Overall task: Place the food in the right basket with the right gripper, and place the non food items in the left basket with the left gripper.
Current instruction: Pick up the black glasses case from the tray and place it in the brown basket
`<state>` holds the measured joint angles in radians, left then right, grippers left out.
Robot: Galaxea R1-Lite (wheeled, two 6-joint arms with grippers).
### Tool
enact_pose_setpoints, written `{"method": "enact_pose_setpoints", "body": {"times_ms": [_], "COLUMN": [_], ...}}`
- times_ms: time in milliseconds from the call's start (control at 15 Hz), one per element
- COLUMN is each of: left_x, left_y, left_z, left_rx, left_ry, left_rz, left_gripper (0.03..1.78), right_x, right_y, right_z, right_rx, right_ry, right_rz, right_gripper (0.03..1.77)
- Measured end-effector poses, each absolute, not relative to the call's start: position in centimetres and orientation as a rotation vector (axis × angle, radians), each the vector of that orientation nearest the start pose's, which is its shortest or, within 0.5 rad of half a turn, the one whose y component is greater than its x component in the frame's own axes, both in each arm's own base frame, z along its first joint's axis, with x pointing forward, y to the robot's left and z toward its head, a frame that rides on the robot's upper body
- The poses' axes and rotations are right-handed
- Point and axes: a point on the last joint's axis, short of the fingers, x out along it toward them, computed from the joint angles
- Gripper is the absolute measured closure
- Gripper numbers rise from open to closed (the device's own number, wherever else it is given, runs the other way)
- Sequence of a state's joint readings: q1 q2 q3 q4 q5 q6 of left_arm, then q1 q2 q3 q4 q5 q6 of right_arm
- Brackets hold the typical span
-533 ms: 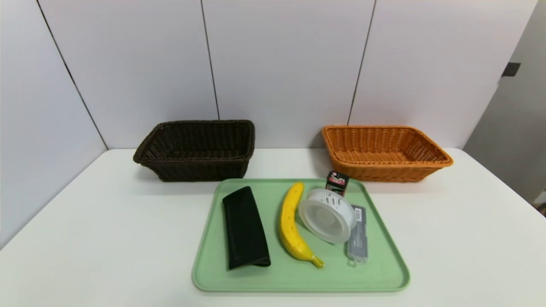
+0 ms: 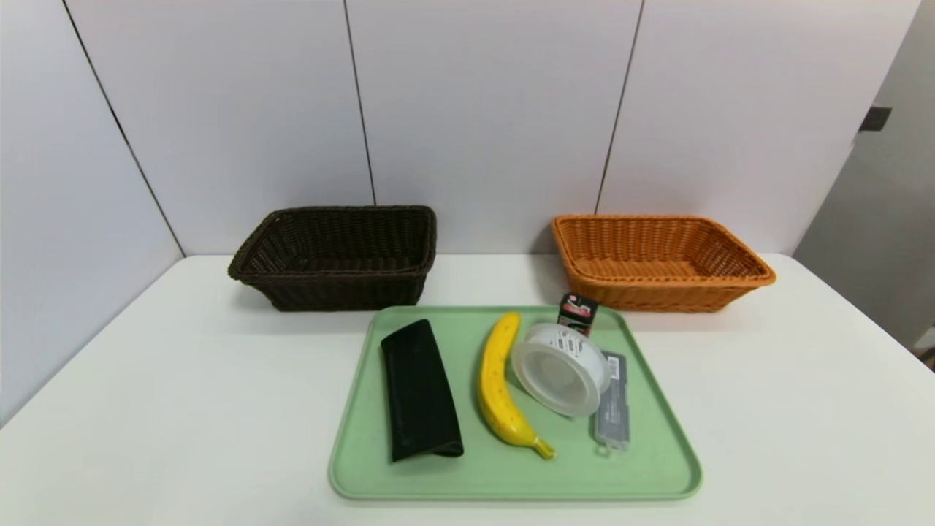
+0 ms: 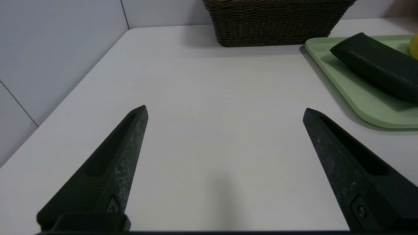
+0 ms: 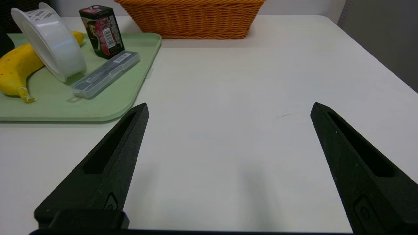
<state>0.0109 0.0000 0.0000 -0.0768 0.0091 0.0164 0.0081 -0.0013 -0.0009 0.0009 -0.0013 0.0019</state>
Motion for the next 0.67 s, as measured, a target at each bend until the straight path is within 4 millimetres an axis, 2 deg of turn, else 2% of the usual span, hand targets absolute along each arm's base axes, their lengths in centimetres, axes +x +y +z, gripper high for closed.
{"method": "enact_pose_setpoints", "body": {"times_ms": [600,667], "left_x": [-2.31,-2.44], "left_y": [-0.01,-0.02], "left_z": [8.22,8.45], "left_rx": [-0.014,-0.015], "left_ry": [-0.064,-0.057], "left_rz": [0.015,0.014], "left_gripper": [0.12,0.12], "right_x": [-2.30,-2.44], "right_y": [-0.02,-0.03], "right_z": [7.62,8.12], "right_rx": [0.005,0.007], "right_ry": [-0.005,-0.025], "right_rz": [0.006,0.002], "right_gripper": [0.09,0.09]}}
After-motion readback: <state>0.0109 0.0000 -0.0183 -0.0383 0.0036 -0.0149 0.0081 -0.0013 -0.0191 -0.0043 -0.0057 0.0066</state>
